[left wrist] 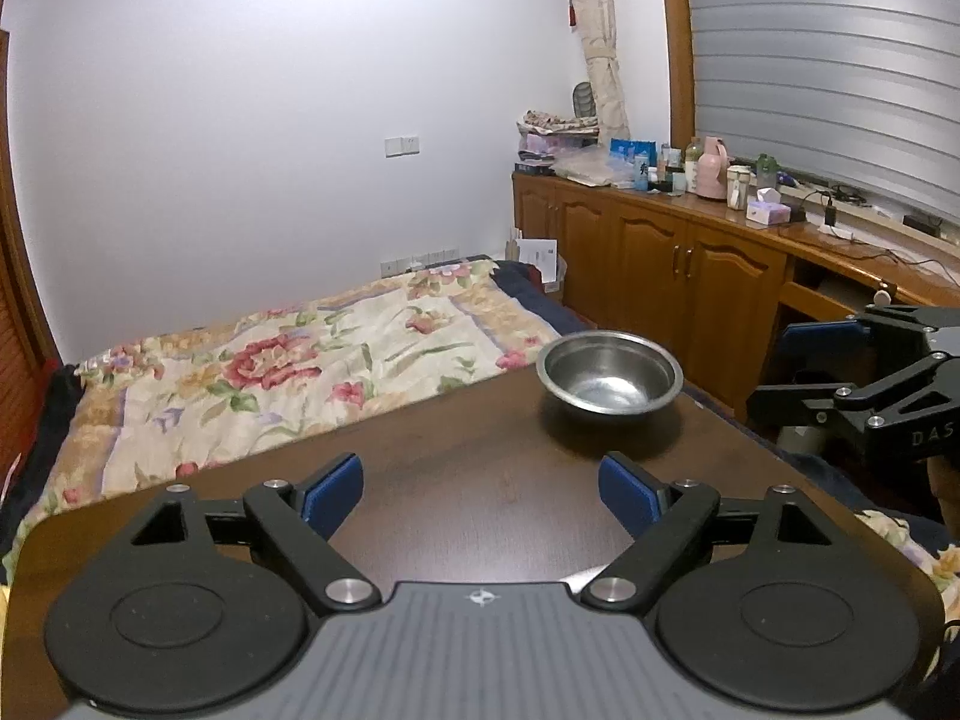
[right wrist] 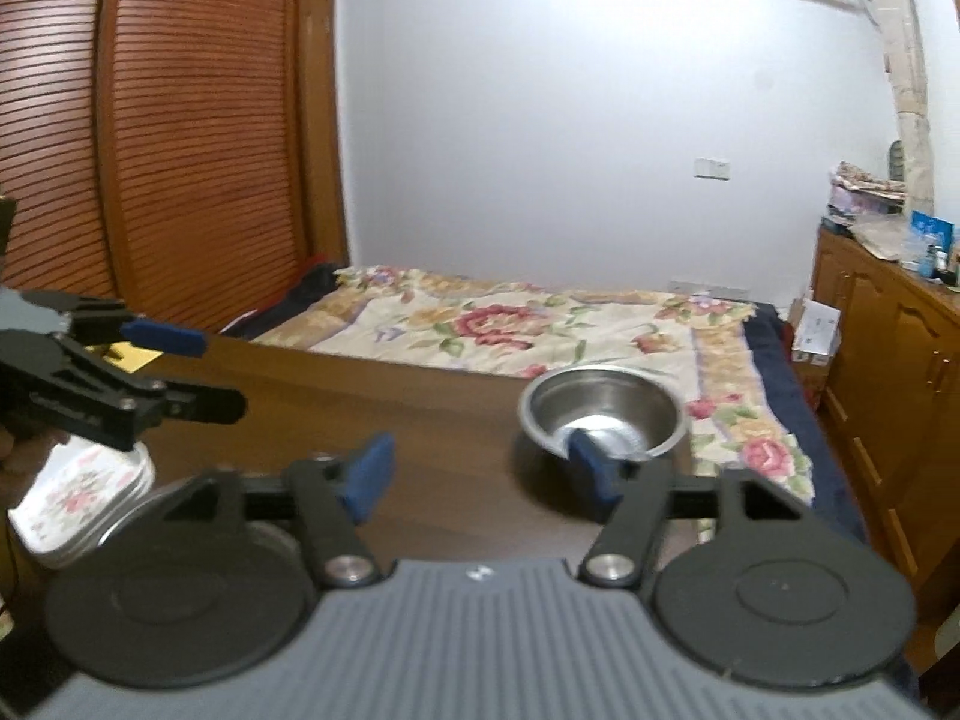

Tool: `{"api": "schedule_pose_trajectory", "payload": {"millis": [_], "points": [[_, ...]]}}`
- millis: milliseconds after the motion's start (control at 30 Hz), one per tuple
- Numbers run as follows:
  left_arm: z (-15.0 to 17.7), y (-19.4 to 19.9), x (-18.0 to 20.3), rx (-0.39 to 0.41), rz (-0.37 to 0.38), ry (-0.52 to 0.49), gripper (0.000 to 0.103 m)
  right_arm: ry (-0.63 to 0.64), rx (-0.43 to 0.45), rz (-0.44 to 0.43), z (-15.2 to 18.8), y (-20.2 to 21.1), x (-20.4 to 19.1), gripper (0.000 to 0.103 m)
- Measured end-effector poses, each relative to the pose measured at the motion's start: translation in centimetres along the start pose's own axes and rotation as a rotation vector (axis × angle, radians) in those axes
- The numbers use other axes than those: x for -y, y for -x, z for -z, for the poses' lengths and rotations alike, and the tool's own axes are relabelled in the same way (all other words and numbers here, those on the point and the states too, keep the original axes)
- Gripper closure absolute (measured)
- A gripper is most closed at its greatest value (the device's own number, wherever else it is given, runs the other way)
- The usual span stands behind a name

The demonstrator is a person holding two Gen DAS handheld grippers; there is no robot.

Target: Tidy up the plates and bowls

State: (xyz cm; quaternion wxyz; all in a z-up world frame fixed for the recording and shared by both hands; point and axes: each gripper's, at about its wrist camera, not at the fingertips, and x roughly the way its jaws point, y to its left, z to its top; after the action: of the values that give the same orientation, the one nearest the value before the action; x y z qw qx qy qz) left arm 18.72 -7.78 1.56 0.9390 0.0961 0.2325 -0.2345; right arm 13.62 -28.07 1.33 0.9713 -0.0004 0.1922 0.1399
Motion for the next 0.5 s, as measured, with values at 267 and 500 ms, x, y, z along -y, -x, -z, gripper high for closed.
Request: {"api": "schedule_pose_trajectory", "payload": {"millis": [267,500], "points": [[-2.0,-2.7,0.5,-0.010,0.009,-0.024,0.012,-0.034,0.015,0.037,-0.8,-2.4,3.0,0.004],[-3.3,-6.1,0.5,-0.033,0.042,0.016,0.012,-0.056,0.030,0.076,-1.2,-4.6,5.1,0.001]]}}
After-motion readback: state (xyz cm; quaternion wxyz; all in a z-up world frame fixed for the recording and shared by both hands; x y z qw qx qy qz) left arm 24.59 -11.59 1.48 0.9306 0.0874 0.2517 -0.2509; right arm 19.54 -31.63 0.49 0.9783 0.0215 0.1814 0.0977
